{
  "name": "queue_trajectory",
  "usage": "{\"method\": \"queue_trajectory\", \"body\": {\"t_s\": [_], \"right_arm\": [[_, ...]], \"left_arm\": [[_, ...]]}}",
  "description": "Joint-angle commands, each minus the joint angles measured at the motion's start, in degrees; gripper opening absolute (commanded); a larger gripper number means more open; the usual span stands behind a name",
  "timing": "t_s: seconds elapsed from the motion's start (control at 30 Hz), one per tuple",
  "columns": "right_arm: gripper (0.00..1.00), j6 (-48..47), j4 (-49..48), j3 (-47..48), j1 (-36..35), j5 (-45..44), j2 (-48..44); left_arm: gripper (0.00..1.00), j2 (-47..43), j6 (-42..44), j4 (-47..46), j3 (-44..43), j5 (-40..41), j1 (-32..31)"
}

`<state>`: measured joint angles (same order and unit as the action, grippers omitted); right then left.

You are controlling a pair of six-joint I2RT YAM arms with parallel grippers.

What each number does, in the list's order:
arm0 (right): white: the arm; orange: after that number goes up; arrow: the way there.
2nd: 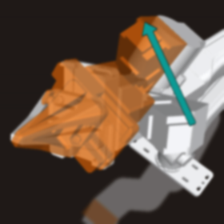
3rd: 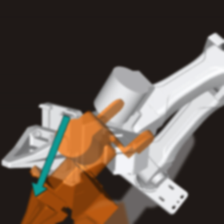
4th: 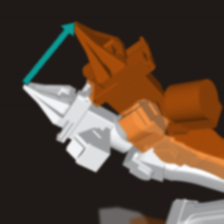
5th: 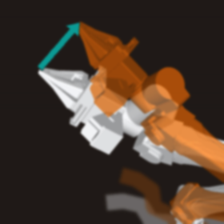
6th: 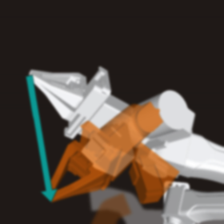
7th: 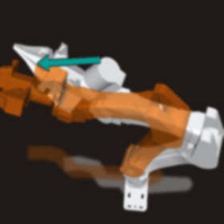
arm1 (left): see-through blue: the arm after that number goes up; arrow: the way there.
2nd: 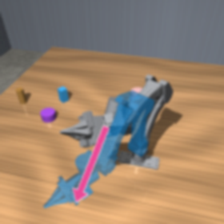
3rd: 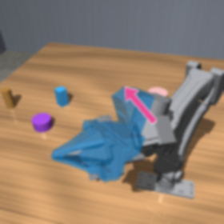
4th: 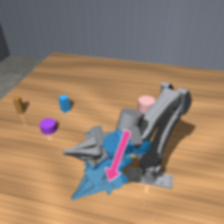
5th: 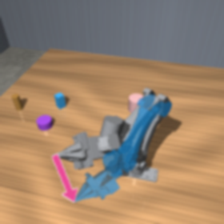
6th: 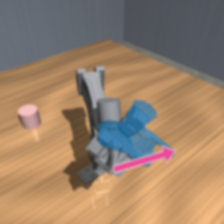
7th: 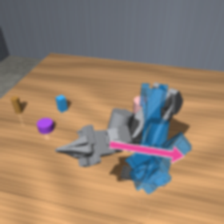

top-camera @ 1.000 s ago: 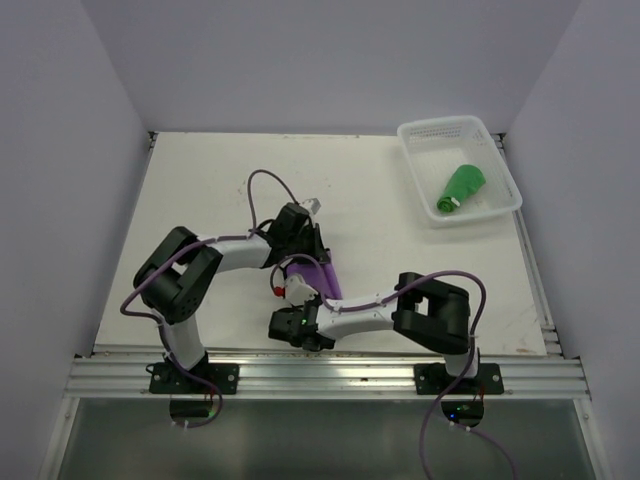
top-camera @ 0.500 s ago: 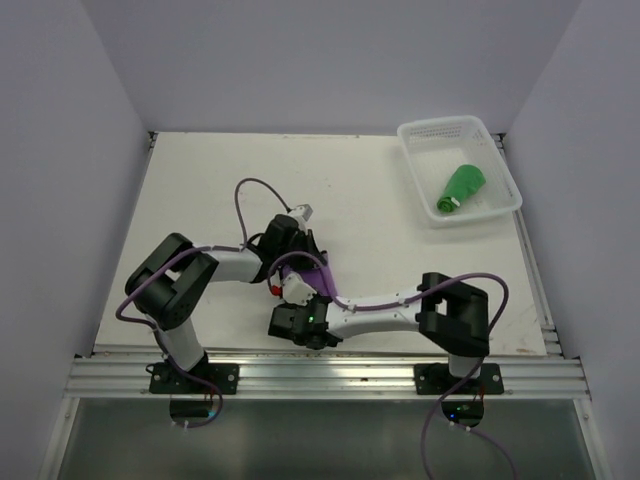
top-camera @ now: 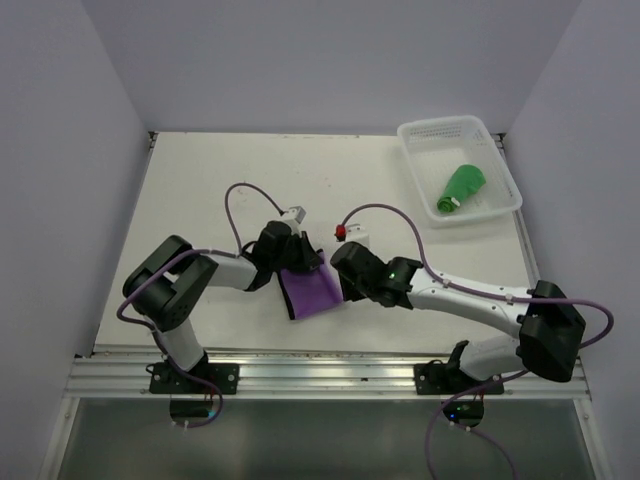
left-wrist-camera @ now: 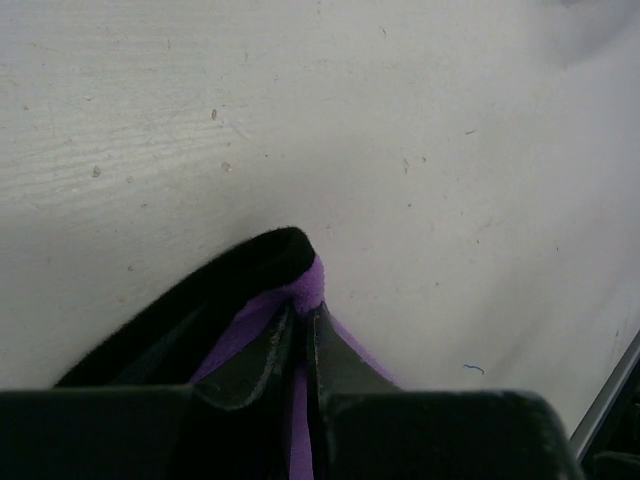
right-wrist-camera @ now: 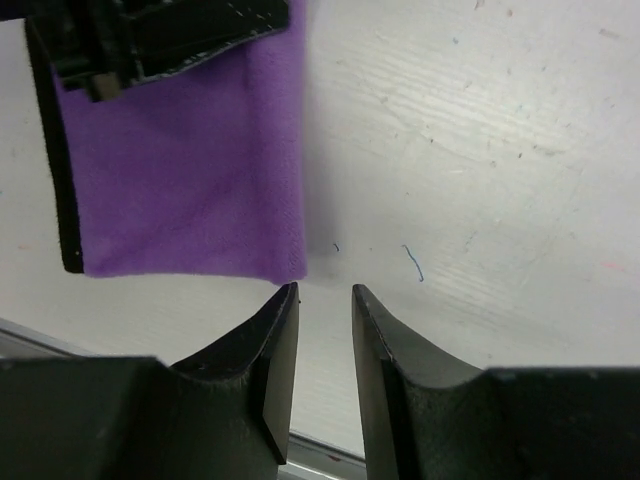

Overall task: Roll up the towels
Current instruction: Roll the towel

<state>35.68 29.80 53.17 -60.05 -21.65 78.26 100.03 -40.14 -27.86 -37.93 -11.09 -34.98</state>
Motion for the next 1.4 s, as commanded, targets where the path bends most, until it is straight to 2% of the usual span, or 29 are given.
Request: {"method": "queue_trajectory", "body": {"t_s": [0.0,0.17,0.27,0.53,0.73,1.37], "right_arm": [[0.32,4.7,-8.1,-4.5,3.5,12.9,-0.6],[0.36,14.2,-18.3,-10.7,10.4,21.3,-0.4],[0.39,19.0,-24.1,-14.8,13.3,23.3,-0.8],[0.41,21.3,-27.4,-17.0,17.9,24.7,0.4],[0.41,21.5,-32.6,-17.7,17.9,29.0,3.1],[0.36,20.5,-36.3,-17.0,16.5,33.7,10.9]], "left_arm": [[0.00,-0.4,0.6,2.5,2.6,4.1,0.7],[0.00,-1.6,0.1,1.6,4.1,4.8,0.7],[0.00,-1.9,-0.4,1.0,4.8,4.9,0.7],[0.00,-1.9,-0.4,0.5,5.1,4.6,0.7],[0.00,-1.9,-0.5,0.6,5.3,5.2,0.6],[0.00,-1.7,-2.4,-0.6,7.1,7.2,0.3]]}}
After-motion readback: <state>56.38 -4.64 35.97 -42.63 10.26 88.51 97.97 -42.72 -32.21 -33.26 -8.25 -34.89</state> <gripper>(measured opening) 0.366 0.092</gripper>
